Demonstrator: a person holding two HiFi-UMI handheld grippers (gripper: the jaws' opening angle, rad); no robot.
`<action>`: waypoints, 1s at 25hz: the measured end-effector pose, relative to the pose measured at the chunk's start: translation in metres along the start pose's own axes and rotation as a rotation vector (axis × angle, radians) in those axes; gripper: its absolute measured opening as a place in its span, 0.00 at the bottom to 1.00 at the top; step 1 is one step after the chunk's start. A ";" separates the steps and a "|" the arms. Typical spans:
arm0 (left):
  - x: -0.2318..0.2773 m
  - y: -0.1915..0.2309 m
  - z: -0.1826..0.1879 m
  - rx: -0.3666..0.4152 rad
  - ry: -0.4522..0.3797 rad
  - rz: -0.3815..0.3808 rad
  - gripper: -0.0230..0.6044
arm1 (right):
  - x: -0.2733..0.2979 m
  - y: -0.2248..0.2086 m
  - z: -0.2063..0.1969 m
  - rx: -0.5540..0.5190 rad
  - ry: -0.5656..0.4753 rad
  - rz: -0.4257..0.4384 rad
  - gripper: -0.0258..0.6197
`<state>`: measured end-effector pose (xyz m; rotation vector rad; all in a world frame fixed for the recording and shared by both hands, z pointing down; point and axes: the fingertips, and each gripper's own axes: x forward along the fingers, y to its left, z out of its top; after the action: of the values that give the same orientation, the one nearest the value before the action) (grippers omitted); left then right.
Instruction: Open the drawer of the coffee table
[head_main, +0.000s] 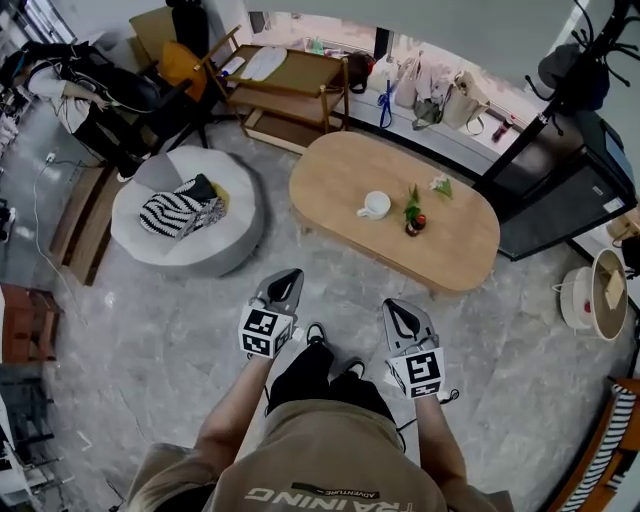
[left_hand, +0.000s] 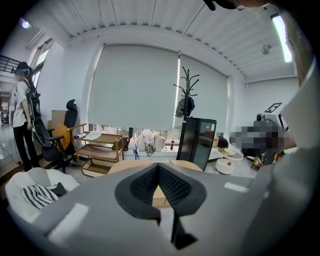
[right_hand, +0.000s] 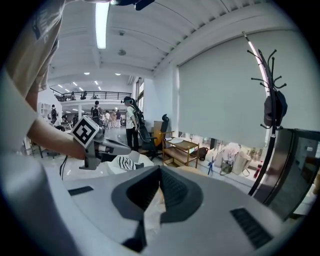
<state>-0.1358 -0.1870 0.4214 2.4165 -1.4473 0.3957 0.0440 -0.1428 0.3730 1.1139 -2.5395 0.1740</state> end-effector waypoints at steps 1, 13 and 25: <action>0.008 0.008 -0.006 -0.008 -0.001 0.002 0.05 | 0.008 -0.001 -0.004 0.002 0.002 0.007 0.05; 0.144 0.084 -0.124 0.018 -0.053 0.046 0.05 | 0.148 -0.056 -0.107 -0.062 -0.049 0.015 0.05; 0.266 0.142 -0.281 0.114 -0.167 0.054 0.05 | 0.276 -0.101 -0.285 -0.053 -0.217 -0.095 0.05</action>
<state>-0.1632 -0.3561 0.7959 2.5580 -1.6037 0.3020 0.0246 -0.3293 0.7366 1.2921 -2.6526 -0.0411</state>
